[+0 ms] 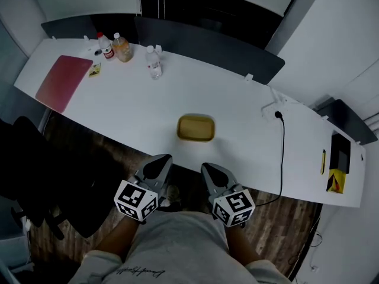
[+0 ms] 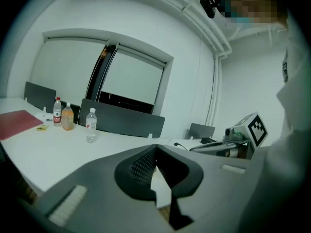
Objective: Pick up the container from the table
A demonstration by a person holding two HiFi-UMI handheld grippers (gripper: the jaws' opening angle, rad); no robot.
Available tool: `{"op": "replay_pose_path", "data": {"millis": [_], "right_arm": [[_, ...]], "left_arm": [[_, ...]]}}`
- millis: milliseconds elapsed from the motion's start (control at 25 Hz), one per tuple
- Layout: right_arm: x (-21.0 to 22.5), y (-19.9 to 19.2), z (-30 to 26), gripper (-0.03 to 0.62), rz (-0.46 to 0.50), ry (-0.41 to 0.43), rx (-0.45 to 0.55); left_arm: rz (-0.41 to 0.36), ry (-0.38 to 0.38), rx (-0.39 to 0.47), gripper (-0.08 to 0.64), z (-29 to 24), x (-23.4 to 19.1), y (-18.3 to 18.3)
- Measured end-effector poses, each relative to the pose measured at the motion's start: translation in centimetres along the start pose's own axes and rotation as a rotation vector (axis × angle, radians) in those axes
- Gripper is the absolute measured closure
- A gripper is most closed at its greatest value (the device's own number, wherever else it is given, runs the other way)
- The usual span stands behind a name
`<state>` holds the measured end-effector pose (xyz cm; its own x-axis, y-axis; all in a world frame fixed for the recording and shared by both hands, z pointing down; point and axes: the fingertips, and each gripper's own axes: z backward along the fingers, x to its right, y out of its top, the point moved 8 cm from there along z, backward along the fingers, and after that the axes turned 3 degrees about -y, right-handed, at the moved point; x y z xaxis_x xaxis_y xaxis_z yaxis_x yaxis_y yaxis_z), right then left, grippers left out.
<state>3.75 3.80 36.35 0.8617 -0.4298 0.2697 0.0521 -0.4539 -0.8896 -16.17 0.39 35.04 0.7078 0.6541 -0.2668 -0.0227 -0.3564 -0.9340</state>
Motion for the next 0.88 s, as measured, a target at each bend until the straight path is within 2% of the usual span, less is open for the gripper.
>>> {"op": "replay_pose_path", "data": {"millis": [200, 440, 880], "right_arm": [[0.2, 1.5, -1.7, 0.578, 0.008, -0.024, 0.005], [1.2, 2.7, -2.6, 0.578, 0.017, -0.031, -0.01], [5.3, 3.9, -3.8, 0.578, 0.036, -0.001, -0.053]], "left_arm": [[0.011, -0.011, 0.003, 0.558, -1.2, -2.2, 1.0], [0.023, -0.03, -0.01, 0.558, -2.7, -2.5, 1.7], [0.036, 0.016, -0.048, 0.558, -6.0, -2.6, 1.3]]}}
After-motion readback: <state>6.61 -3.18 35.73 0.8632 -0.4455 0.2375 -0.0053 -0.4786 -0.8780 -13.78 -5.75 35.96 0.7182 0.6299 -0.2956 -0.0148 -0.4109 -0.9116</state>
